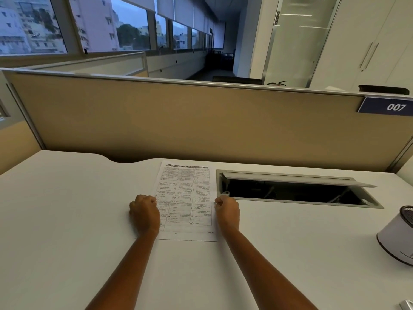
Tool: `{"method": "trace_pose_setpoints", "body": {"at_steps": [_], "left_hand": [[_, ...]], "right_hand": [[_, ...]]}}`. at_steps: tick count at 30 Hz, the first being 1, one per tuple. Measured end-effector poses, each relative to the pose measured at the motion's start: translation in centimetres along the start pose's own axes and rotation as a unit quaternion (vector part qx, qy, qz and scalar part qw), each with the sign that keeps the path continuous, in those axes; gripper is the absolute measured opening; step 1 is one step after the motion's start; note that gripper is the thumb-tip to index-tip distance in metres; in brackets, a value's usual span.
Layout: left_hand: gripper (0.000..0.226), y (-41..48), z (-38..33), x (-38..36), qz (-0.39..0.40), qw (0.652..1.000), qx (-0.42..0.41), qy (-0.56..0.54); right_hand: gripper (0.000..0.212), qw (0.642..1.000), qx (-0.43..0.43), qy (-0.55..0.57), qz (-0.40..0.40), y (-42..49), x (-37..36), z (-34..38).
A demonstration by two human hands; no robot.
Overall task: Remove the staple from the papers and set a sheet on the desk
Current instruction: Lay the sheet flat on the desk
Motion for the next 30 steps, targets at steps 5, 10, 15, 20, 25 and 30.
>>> {"method": "trace_pose_setpoints", "body": {"at_steps": [5,10,15,20,25,30], "left_hand": [[0.021,-0.8,-0.4,-0.1,0.043,0.998,-0.029,0.043],[0.030,-3.4,-2.2,1.0,0.037,0.995,-0.082,0.045],[0.037,-8.5,-5.5,1.8,0.091,0.984,-0.148,0.045],[0.062,-13.9,-7.2,2.6,0.160,0.962,-0.211,0.070],[0.071,-18.0,-8.2,3.9,0.163,0.952,-0.240,0.100],[0.073,-21.3,-8.3,5.1,0.175,0.944,-0.248,0.129]], "right_hand": [[0.025,1.000,0.025,0.000,0.014,-0.3,0.9,-0.1],[0.029,0.998,0.046,-0.008,0.035,-1.5,2.8,-1.1],[0.029,0.997,0.072,-0.030,0.028,-3.5,7.8,-3.4],[0.030,0.989,0.100,-0.104,-0.042,-4.8,15.3,-7.8],[0.024,0.965,0.111,-0.213,-0.102,-5.6,22.5,-12.5],[0.026,0.923,0.125,-0.337,-0.140,-6.4,28.3,-15.6]]}}
Point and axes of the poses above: each hand's wrist, its own y-axis towards the middle knuckle, its own x-axis out of the back of the hand, z = x × y, the point moved 9 cm from there along y, towards the middle knuckle, and after that the axes turned 15 degrees about -z, right-handed, at the moved point
